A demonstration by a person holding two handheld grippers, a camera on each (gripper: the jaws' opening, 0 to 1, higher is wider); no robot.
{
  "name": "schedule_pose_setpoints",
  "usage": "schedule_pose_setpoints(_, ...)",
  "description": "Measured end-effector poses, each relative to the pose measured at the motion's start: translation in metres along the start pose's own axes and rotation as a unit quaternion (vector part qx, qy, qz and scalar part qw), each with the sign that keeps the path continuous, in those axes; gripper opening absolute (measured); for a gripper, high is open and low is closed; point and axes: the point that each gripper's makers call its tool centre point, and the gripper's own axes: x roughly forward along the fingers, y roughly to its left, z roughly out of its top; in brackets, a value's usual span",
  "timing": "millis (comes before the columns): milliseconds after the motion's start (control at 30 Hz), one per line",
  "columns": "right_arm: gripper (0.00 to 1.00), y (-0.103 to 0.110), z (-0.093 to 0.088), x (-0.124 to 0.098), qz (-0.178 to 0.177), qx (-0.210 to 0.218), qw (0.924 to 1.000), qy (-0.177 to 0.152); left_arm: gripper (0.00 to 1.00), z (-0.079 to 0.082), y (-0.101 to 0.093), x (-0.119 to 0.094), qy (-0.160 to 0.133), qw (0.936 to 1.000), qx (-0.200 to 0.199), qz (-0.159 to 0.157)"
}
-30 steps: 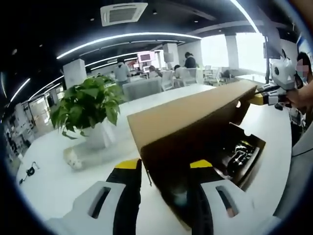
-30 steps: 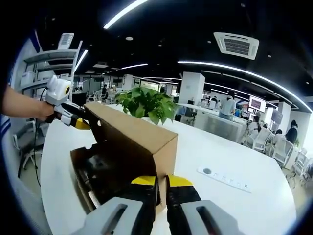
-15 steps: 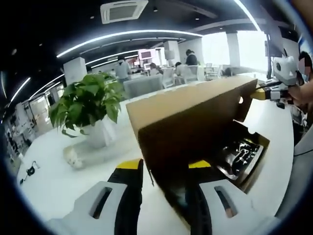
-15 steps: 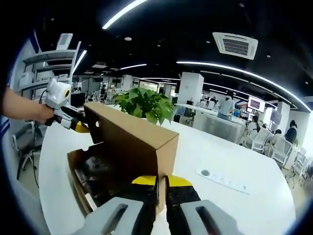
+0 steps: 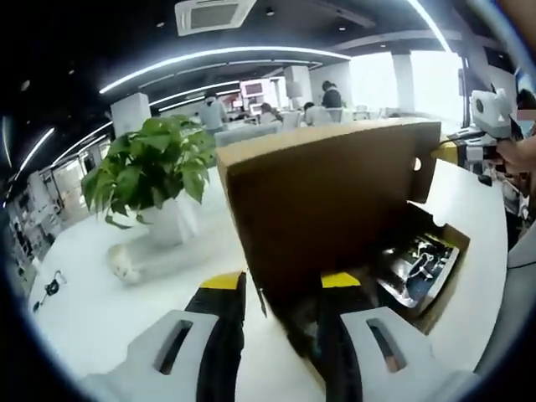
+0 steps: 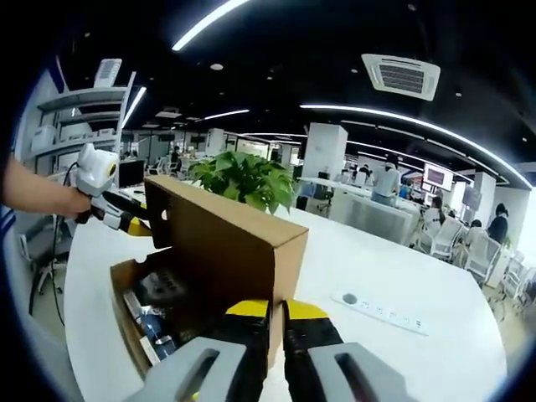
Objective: Operate the shoe box by opening the lid, removing the specified soft item, and placing it in the target area until the item is outside and the box remains undamaged.
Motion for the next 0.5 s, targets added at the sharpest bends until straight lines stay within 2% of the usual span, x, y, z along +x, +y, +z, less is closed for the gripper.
schedule_pose_setpoints(300, 0.0, -0.005, 0.003, 0.005, 0.0, 0.002, 1.0, 0.002, 0.29, -0.008, 0.005, 0.004, 0.009, 0.9999, -0.008, 0.009)
schedule_pose_setpoints(500, 0.0, -0.009, 0.005, 0.01, -0.001, 0.004, 1.0, 0.004, 0.28, -0.018, 0.008, 0.007, 0.022, 0.9996, -0.009, 0.017)
